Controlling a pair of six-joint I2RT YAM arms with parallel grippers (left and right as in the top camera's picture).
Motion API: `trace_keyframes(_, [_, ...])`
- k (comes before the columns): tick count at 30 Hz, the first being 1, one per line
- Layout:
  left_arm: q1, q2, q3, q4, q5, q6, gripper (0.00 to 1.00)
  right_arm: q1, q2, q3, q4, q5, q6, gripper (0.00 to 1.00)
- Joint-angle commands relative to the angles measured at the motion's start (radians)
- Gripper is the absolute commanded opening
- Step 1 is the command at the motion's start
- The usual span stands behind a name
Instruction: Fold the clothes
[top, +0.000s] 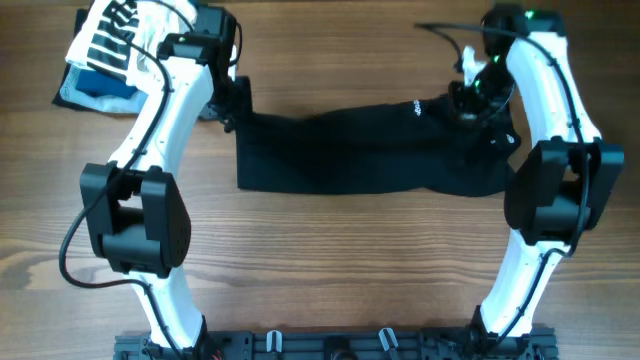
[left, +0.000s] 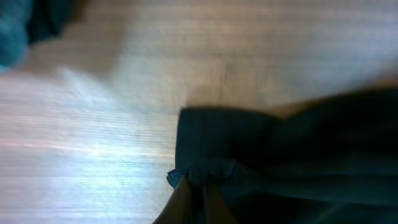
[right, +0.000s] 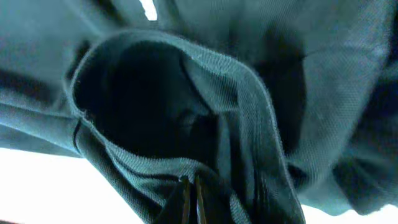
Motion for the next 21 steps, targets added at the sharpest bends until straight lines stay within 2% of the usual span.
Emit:
trace_keyframes(1, [-0.021,0.015,-0.074,0.0,0.052,-0.005,0.04,0.002,-0.106,-0.178,0.079,0.017,0.038,0.05])
trace_keyframes(4, [-0.034,0.015,-0.127,0.027,0.053,-0.006,0.04,0.002,-0.154,-0.309,0.177,0.011,0.038,0.04])
trace_keyframes(5, [-0.039,0.015,-0.146,0.042,0.054,-0.006,0.09,0.002,-0.154,-0.342,0.191,0.005,0.035,0.04])
trace_keyframes(6, [-0.042,0.015,-0.157,0.049,0.063,-0.006,0.29,0.002,-0.154,-0.364,0.196,0.006,0.034,0.08])
trace_keyframes(7, [-0.046,0.015,-0.168,0.053,0.069,-0.006,0.53,0.002,-0.154,-0.397,0.213,0.006,0.02,0.13])
trace_keyframes(8, [-0.048,0.015,-0.171,0.052,0.059,-0.005,0.86,0.002,-0.154,-0.41,0.214,0.007,0.004,0.15])
trace_keyframes(9, [-0.048,0.015,-0.171,0.053,0.043,-0.005,1.0,0.002,-0.154,-0.414,0.22,0.01,0.001,0.18])
trace_keyframes(11, [-0.04,0.013,-0.171,0.06,0.003,0.002,1.0,0.002,-0.156,-0.412,0.239,-0.005,-0.013,0.25])
trace_keyframes(13, [-0.023,0.004,-0.171,0.067,0.019,0.041,1.0,0.002,-0.164,-0.401,0.256,-0.082,-0.037,0.43])
trace_keyframes(14, [-0.016,-0.002,-0.171,0.071,0.042,0.055,1.0,0.002,-0.169,-0.394,0.26,-0.116,-0.06,0.58])
trace_keyframes(15, [-0.009,-0.008,-0.171,0.078,0.08,0.079,1.0,0.002,-0.173,-0.386,0.265,-0.145,-0.077,0.79])
trace_keyframes(16, [-0.001,-0.013,-0.171,0.091,0.145,0.125,1.0,0.002,-0.183,-0.378,0.275,-0.166,-0.079,0.89])
trace_keyframes(18, [0.009,-0.003,-0.171,0.1,0.282,0.243,1.0,0.002,-0.21,-0.373,0.303,-0.199,-0.117,0.97])
trace_keyframes(21, [0.011,0.03,-0.196,0.109,0.29,0.325,1.0,0.003,-0.229,-0.373,0.303,-0.205,-0.146,0.97])
